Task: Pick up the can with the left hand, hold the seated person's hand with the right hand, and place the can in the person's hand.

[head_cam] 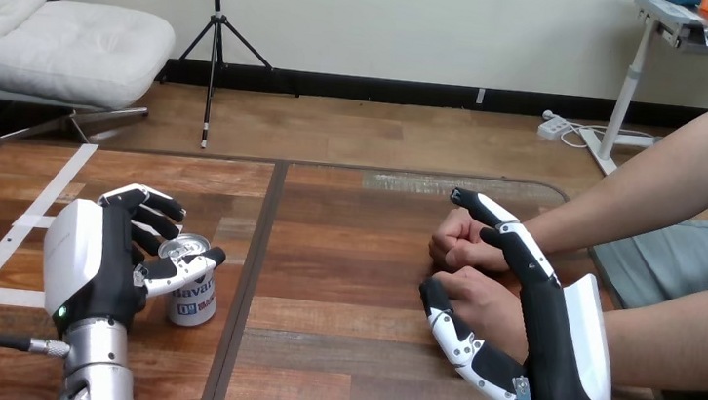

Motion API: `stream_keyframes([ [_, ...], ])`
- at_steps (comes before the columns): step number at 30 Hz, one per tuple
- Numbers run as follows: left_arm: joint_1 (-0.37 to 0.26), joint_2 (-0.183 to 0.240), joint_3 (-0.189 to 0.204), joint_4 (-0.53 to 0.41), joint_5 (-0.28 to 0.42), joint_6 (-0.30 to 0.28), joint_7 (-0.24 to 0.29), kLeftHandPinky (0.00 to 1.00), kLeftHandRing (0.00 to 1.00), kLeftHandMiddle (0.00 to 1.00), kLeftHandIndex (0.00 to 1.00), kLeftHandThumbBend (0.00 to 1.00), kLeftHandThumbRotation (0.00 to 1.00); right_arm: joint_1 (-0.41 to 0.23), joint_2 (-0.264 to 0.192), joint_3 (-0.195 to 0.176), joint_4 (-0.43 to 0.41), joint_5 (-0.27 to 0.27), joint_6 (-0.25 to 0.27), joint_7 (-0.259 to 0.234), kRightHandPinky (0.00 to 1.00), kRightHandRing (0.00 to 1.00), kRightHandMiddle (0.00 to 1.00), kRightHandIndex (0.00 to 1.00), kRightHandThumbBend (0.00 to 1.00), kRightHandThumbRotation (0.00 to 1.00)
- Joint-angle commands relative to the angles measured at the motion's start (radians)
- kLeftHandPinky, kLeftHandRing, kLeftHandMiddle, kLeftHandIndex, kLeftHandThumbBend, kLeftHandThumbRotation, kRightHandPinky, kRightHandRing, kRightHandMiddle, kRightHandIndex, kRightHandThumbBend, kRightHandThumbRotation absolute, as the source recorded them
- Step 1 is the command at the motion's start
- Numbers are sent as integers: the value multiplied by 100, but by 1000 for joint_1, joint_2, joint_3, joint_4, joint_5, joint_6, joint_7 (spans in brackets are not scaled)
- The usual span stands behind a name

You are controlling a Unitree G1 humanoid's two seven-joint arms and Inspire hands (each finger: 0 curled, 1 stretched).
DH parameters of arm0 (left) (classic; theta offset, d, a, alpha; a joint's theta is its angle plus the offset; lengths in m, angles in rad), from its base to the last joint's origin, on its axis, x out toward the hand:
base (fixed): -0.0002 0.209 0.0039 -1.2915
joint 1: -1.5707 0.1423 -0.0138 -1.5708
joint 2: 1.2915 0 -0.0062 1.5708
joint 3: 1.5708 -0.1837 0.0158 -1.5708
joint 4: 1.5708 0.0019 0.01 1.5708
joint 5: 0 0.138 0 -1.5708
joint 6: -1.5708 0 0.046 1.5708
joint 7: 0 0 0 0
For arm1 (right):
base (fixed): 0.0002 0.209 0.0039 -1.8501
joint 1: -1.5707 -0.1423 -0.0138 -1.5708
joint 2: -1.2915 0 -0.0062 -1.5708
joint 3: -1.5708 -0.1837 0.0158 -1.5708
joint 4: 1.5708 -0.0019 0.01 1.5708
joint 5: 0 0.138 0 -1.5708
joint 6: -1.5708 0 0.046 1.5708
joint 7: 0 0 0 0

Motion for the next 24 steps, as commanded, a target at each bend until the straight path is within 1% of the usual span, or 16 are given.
stream_keyframes([
  [1, -45, 29, -27, -44, 26, 7, -12, 35, 41, 50, 52, 82, 0, -60, -5, -8, -39, -6, -14, -6, 79, 84, 85, 82, 40, 7],
  [8, -37, 46, -48, -82, 60, 56, -51, 40, 48, 56, 57, 86, 0, -61, -4, -7, -38, -6, -14, -6, 78, 83, 85, 82, 41, 7],
  [9, -36, 47, -49, -86, 63, 61, -56, 42, 50, 57, 59, 87, 0, -62, -4, -6, -37, -6, -14, -6, 78, 83, 85, 82, 41, 7],
  [16, -24, 56, -56, -125, 63, 83, -106, 47, 56, 61, 63, 90, 0, -64, -2, -6, -36, -5, -15, -6, 78, 83, 85, 82, 41, 7],
  [19, -20, 61, -61, -138, 65, 89, -116, 50, 58, 62, 65, 91, 0, -64, -1, -5, -38, -3, -13, -5, 78, 83, 85, 82, 41, 7],
  [24, -15, 67, -67, -157, 79, 100, -122, 51, 59, 63, 66, 93, 1, -63, 1, -6, -39, -8, -11, -8, 78, 83, 85, 81, 41, 6],
])
